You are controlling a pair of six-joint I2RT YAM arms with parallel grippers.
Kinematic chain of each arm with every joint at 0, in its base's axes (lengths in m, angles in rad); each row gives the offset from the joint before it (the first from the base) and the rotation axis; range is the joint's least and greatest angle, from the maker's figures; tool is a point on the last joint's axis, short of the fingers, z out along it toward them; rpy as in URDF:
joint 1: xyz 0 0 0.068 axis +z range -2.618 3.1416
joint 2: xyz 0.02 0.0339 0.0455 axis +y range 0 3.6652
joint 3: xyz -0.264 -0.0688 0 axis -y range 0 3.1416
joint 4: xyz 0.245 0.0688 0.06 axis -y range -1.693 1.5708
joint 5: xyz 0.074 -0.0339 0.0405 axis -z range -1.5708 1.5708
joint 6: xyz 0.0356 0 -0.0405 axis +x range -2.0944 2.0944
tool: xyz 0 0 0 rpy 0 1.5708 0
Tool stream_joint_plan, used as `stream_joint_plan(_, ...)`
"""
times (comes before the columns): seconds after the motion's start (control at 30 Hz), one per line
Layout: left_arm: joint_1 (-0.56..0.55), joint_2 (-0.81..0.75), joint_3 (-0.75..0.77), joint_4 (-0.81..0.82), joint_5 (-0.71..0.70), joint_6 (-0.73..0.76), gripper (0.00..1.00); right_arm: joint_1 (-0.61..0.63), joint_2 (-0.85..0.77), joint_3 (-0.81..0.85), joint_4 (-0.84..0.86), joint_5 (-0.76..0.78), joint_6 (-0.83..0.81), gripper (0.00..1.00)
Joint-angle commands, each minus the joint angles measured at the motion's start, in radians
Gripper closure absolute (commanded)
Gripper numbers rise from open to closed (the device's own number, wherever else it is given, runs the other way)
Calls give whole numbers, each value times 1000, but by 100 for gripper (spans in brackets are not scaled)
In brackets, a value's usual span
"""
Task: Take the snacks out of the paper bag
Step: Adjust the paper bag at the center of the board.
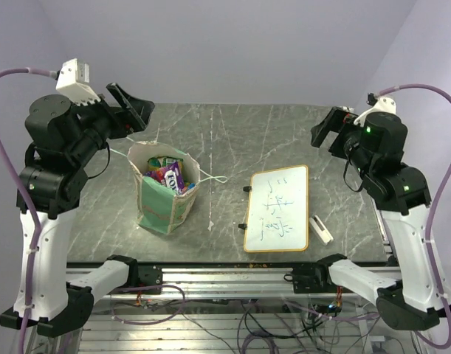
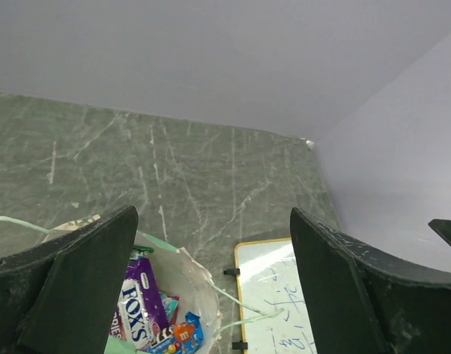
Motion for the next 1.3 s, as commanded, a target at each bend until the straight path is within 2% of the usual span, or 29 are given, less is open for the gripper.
stream_joint_plan(0.0, 8, 17, -17, 33, -103, 16, 4, -44, 38, -12, -9, 10, 50, 0)
stream_joint_plan(0.23, 13, 7, -42, 33, -181, 17, 2, -92, 44, -73, 74, -132, 65, 0)
stream_joint_plan(0.37, 16, -32, -66, 31, -208, 13, 1, -107, 4, -141, 91, -177, 170, 0)
stream_joint_plan(0.6, 19, -103, -82, -14, -214, -16, 0, -118, -85, -295, 256, -373, 304, 0)
stream_joint_plan(0.83, 21, -151, -58, -73, -193, -39, 2, -114, -35, -432, 506, -719, 573, 0)
stream_joint_plan(0.9, 21, -160, -42, -97, -196, -44, 2, -79, -5, -459, 578, -768, 648, 0)
stream_joint_plan(1.0, 22, -168, -17, -132, -199, -48, 2, 18, 66, -448, 613, -762, 702, 0)
stream_joint_plan(1.13, 23, -177, 5, -166, -192, -63, 3, 190, 197, -364, 532, -708, 728, 0)
stream_joint_plan(1.27, 24, -189, 4, -192, -177, -105, 5, 297, 298, -320, 497, -663, 819, 0)
